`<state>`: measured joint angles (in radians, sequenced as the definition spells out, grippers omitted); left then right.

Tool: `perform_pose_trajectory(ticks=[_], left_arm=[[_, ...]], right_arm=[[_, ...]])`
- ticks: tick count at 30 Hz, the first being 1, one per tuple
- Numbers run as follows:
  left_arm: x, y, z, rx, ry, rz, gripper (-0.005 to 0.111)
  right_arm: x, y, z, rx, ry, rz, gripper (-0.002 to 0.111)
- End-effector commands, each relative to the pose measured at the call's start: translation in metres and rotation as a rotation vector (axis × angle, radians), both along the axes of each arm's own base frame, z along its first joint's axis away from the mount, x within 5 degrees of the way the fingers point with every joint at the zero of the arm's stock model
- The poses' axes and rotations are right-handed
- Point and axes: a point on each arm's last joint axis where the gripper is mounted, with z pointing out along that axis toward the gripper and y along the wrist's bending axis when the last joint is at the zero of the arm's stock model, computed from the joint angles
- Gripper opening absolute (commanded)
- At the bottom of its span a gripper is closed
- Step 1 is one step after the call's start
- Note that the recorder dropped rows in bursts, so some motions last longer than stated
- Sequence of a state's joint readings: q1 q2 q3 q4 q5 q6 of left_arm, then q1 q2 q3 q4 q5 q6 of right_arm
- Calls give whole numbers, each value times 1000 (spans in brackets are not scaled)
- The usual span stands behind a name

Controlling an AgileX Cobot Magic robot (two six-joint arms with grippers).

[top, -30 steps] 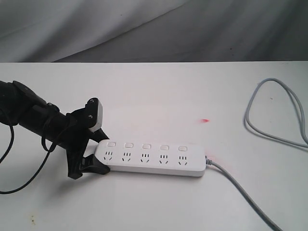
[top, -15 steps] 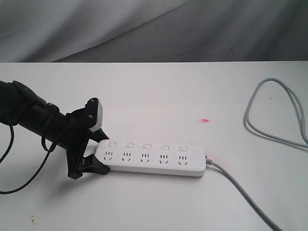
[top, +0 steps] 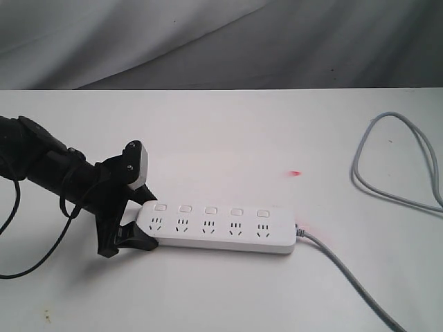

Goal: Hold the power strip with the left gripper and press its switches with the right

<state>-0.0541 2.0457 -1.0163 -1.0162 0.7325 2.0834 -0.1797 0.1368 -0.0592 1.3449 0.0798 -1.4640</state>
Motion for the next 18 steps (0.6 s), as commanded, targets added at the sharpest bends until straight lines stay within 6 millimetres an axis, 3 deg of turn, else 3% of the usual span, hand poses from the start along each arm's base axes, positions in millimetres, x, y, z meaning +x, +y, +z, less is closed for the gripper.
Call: perform_pose_trajectory(ticks=[1,6,9,18], left_arm=[[-1,-1,-2,3,7,-4,51],[-1,-1,-2,3,7,-4,51],[-1,-1,-2,3,9,-1,51],[-1,-1,-2,3,9,-1,51]], right_arm=[[0,-1,-6,74,49,-18,0],[-1,-5,-9,122,68,-58,0],[-1,-6,-17,237,68,-76,0],[-1,-5,-29,210,124,-77,0]])
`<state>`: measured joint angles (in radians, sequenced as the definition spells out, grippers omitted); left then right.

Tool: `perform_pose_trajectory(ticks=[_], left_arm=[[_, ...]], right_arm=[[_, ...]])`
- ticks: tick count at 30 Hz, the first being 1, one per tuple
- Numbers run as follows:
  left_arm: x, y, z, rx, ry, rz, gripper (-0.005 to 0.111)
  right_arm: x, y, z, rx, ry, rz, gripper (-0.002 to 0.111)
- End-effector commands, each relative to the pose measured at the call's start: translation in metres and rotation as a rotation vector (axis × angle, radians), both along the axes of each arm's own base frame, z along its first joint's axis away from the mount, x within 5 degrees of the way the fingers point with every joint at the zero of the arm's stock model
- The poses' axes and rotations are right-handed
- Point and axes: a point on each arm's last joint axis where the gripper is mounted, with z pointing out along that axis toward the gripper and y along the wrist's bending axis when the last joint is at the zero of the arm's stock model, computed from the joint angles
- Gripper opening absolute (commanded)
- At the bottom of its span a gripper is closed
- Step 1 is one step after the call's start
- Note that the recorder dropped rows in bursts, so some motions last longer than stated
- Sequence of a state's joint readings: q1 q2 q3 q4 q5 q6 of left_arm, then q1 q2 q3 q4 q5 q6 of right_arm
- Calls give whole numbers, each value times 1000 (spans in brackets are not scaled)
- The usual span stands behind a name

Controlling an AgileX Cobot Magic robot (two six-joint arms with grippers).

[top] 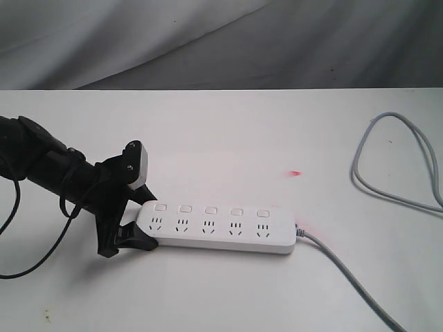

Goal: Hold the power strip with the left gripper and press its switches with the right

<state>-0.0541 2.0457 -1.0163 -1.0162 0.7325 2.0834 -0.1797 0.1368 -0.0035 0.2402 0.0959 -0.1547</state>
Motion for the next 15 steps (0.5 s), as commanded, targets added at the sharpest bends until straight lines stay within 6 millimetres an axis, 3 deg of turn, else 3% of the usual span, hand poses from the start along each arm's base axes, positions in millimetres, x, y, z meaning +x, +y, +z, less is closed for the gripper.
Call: perform_pose_trajectory(ticks=[1,15], left_arm=[[-1,-1,-2,3,9,-1,51],[-1,-1,-2,3,8,-2,51]], right_arm=[[0,0,-3,-5,21,-4,0],[0,0,-3,-2,20,-4,0]])
